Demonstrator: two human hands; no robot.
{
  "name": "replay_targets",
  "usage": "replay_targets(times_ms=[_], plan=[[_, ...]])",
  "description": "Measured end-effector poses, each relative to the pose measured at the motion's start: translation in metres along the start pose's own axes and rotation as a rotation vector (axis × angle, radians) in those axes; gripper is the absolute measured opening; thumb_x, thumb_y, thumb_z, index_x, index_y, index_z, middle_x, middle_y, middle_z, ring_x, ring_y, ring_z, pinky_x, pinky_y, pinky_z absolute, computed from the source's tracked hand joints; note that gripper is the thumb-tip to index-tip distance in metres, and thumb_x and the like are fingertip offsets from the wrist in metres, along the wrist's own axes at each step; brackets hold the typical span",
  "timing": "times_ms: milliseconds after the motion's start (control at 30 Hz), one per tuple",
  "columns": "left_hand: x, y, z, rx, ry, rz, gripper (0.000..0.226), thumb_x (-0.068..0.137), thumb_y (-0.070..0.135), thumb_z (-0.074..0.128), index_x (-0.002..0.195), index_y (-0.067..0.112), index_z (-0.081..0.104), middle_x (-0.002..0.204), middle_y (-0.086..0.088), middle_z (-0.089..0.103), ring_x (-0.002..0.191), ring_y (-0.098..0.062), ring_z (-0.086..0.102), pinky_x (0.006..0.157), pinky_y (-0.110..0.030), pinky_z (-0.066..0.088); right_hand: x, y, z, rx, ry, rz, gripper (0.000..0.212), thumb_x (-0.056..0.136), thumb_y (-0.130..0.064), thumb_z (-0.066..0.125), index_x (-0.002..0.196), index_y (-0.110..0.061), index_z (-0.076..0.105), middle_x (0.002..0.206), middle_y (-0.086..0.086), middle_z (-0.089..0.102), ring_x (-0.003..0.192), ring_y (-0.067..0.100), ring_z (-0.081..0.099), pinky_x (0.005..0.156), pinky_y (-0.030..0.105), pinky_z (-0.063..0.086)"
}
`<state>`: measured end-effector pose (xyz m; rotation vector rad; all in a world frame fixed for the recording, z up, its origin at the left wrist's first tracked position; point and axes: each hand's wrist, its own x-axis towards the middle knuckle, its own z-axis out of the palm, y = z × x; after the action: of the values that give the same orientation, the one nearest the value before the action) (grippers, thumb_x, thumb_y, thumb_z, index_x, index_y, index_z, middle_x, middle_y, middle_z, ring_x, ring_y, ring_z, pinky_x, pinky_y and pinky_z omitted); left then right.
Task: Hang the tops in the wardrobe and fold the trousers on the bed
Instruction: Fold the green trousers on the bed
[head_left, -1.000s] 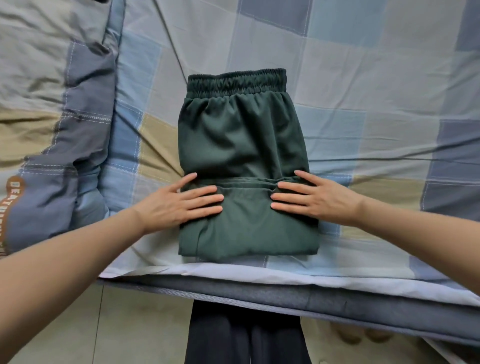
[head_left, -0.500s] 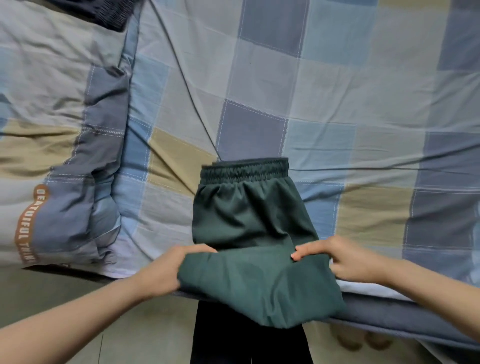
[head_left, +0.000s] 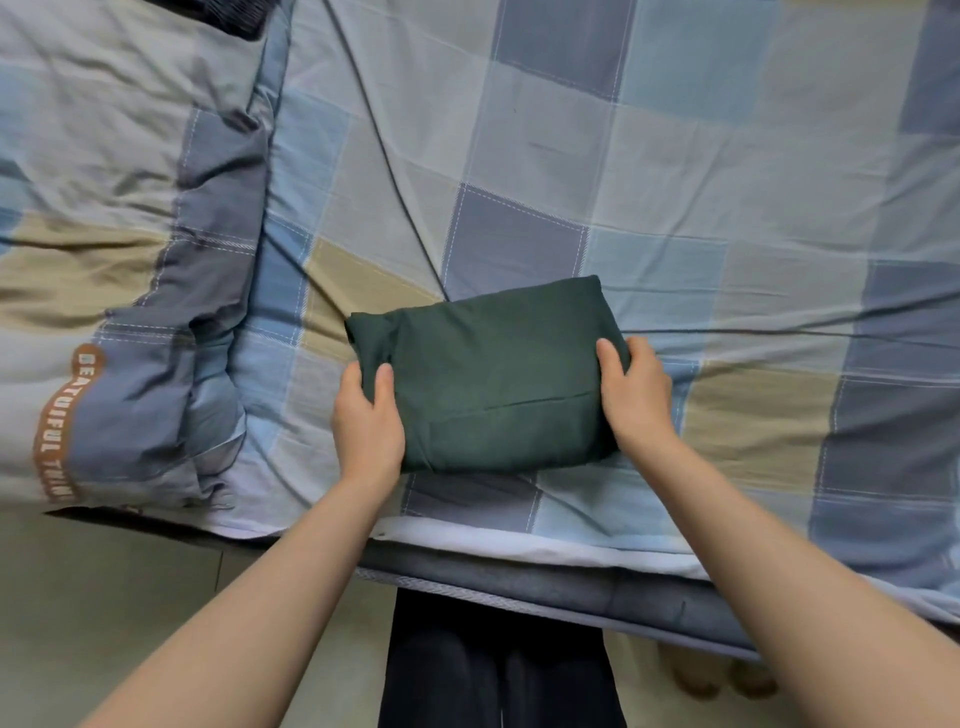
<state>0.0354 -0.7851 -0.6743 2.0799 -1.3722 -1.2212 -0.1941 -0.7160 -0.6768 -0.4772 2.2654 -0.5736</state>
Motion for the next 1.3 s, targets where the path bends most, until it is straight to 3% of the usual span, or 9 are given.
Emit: replay_targets(times_ms=[133, 300, 433, 667, 800, 867, 1000, 1167, 1300], plan=[[0.005, 0.01, -0.009, -0.088, 0.07, 0.073, 0.038, 0.104, 0.027, 0.042, 0.067, 0.017, 0.045, 0.064, 0.003, 0.043, 0.061, -0.01, 0.039, 0.058, -0.026, 0.033, -0.008, 0.008, -0.022, 0.169, 0.197, -0.227, 0.029, 0.101, -0.019, 0.043, 0.074, -0.008, 0.04, 0.064, -0.003, 0.037, 0.064, 0.012, 0.031, 0.059, 0.028, 0.027], [0.011, -0.012, 0.001, 0.017, -0.124, -0.173, 0.046, 0.103, 0.034, 0.043, 0.062, 0.012, 0.041, 0.064, -0.003, 0.045, 0.065, -0.018, 0.042, 0.063, -0.033, 0.032, -0.011, 0.054, -0.021, 0.16, 0.053, 0.0, 0.024, 0.1, -0.023, 0.046, 0.086, -0.005, 0.056, 0.078, 0.002, 0.054, 0.075, 0.015, 0.047, 0.067, 0.03, 0.036], [0.001, -0.022, 0.002, 0.111, -0.125, -0.245, 0.039, 0.097, 0.05, 0.047, 0.1, 0.013, 0.057, 0.093, 0.003, 0.06, 0.089, -0.018, 0.055, 0.077, -0.033, 0.04, -0.005, 0.064, -0.017, 0.237, -0.177, 0.22, 0.036, 0.098, -0.043, 0.045, 0.119, -0.016, 0.058, 0.112, -0.005, 0.063, 0.101, 0.013, 0.058, 0.084, 0.031, 0.043], [-0.026, -0.018, 0.009, -0.244, -0.181, -0.4, 0.038, 0.087, 0.034, 0.071, 0.118, 0.014, 0.063, 0.111, 0.002, 0.069, 0.103, -0.016, 0.065, 0.094, -0.038, 0.053, -0.013, 0.038, -0.014, 0.42, -0.398, 0.304, 0.044, 0.092, -0.053, 0.05, 0.125, -0.024, 0.048, 0.115, -0.01, 0.061, 0.103, 0.011, 0.061, 0.082, 0.031, 0.051], [-0.039, -0.002, -0.002, -0.335, -0.033, -0.379, 0.02, 0.086, 0.028, 0.073, 0.101, 0.015, 0.071, 0.102, -0.003, 0.073, 0.098, -0.02, 0.068, 0.089, -0.041, 0.056, -0.025, 0.02, -0.029, 0.457, -0.326, 0.257, 0.037, 0.092, -0.049, 0.054, 0.115, -0.021, 0.06, 0.107, -0.005, 0.068, 0.097, 0.015, 0.066, 0.081, 0.033, 0.055], [-0.051, 0.018, -0.016, -0.315, -0.006, -0.323, 0.01, 0.089, 0.03, 0.07, 0.088, 0.02, 0.069, 0.094, 0.0, 0.072, 0.092, -0.018, 0.067, 0.079, -0.032, 0.056, -0.038, 0.011, -0.045, 0.429, -0.282, 0.197, 0.036, 0.092, -0.048, 0.055, 0.113, -0.02, 0.062, 0.106, -0.005, 0.069, 0.096, 0.014, 0.066, 0.082, 0.033, 0.054], [-0.089, 0.079, -0.049, -0.323, -0.01, -0.235, 0.018, 0.094, 0.034, 0.061, 0.084, 0.019, 0.064, 0.086, 0.003, 0.067, 0.079, -0.01, 0.062, 0.064, -0.024, 0.048, -0.08, -0.016, -0.101, 0.336, -0.135, 0.024, 0.027, 0.093, -0.042, 0.055, 0.107, -0.019, 0.06, 0.1, -0.009, 0.067, 0.096, 0.013, 0.063, 0.086, 0.034, 0.05], [-0.141, 0.161, -0.092, -0.323, -0.053, -0.089, 0.018, 0.098, 0.033, 0.055, 0.089, 0.021, 0.066, 0.086, 0.008, 0.067, 0.076, -0.002, 0.061, 0.057, -0.012, 0.046, -0.151, -0.067, -0.193, 0.339, 0.039, -0.138, 0.016, 0.096, -0.027, 0.055, 0.108, -0.017, 0.05, 0.095, -0.02, 0.058, 0.082, -0.011, 0.056, 0.065, 0.002, 0.038], [-0.182, 0.225, -0.122, -0.333, -0.126, 0.027, 0.019, 0.099, 0.034, 0.052, 0.098, 0.02, 0.065, 0.093, 0.007, 0.067, 0.082, -0.004, 0.061, 0.062, -0.012, 0.047, -0.216, -0.098, -0.263, 0.365, 0.206, -0.18, 0.032, 0.095, -0.031, 0.056, 0.123, -0.022, 0.045, 0.108, -0.018, 0.058, 0.097, -0.01, 0.055, 0.084, 0.016, 0.043]])
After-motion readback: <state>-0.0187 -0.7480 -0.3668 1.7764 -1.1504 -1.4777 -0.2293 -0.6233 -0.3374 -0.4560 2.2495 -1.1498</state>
